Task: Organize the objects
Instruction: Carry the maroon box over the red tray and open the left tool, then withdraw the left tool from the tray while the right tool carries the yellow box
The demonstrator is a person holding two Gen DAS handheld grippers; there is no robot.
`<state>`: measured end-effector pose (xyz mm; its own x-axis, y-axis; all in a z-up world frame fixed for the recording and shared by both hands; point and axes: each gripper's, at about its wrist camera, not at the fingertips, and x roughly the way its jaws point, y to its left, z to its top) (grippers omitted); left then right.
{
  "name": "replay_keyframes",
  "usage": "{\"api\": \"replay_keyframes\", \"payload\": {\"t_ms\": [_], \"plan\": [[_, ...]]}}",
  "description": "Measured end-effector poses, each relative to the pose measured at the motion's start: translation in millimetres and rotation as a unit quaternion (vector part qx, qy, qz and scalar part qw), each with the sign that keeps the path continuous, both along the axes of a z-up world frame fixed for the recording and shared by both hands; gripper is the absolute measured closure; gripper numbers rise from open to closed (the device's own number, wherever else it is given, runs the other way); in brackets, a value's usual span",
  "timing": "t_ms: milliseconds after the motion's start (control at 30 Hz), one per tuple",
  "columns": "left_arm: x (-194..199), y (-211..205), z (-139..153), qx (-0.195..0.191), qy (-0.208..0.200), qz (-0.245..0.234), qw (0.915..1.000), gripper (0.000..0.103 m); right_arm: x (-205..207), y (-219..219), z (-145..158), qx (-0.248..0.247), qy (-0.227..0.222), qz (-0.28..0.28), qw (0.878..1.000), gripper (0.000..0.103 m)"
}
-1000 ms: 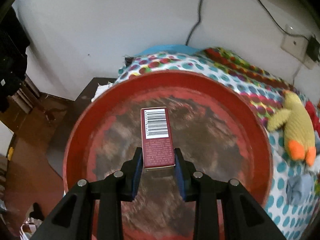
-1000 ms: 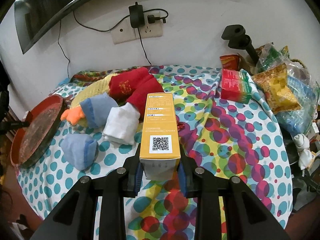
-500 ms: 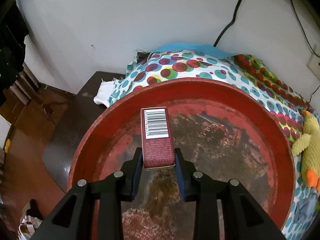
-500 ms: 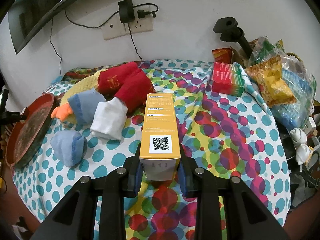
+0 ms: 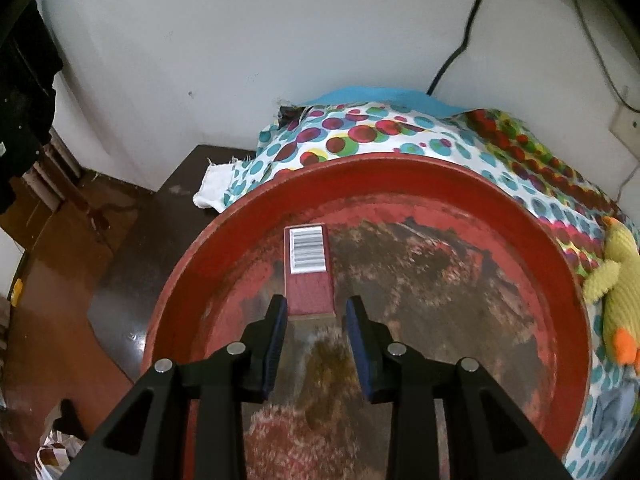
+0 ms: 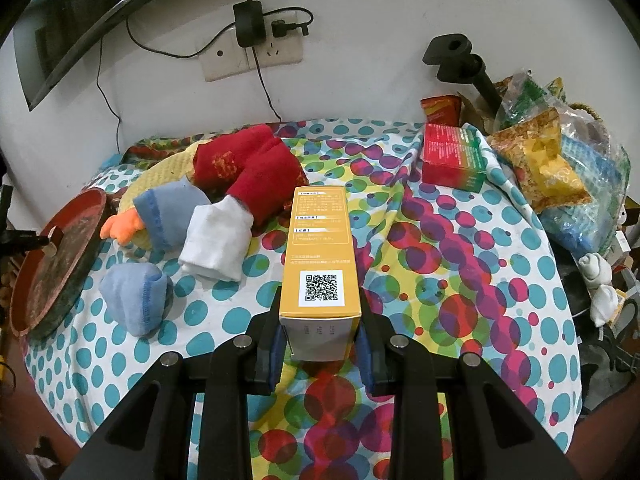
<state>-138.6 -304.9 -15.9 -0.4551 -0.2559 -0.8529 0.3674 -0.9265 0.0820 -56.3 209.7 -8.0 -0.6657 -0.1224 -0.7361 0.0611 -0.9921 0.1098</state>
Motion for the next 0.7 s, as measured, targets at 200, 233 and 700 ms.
{"api": "replay_keyframes", "payload": {"t_ms": [200, 233, 700], "plan": [[43.3, 27.1, 18.9, -0.001, 0.021, -0.028, 0.9994, 0.068, 6.4, -4.2, 8.3, 0.005, 0.011, 0.001, 1.0, 0.075], [56.7, 33.9, 21.2, 0.006, 0.026, -0.032, 0.9991, 0.067, 7.8, -4.5, 10.0, 0.004, 0.015, -0.003, 1.0, 0.075], [186.4, 100.7, 23.0, -0.012, 0.045, -0.054, 0.9975, 0.066, 15.2, -15.5, 22.7, -0.017, 0.027, -0.009, 0.999, 0.075]]}}
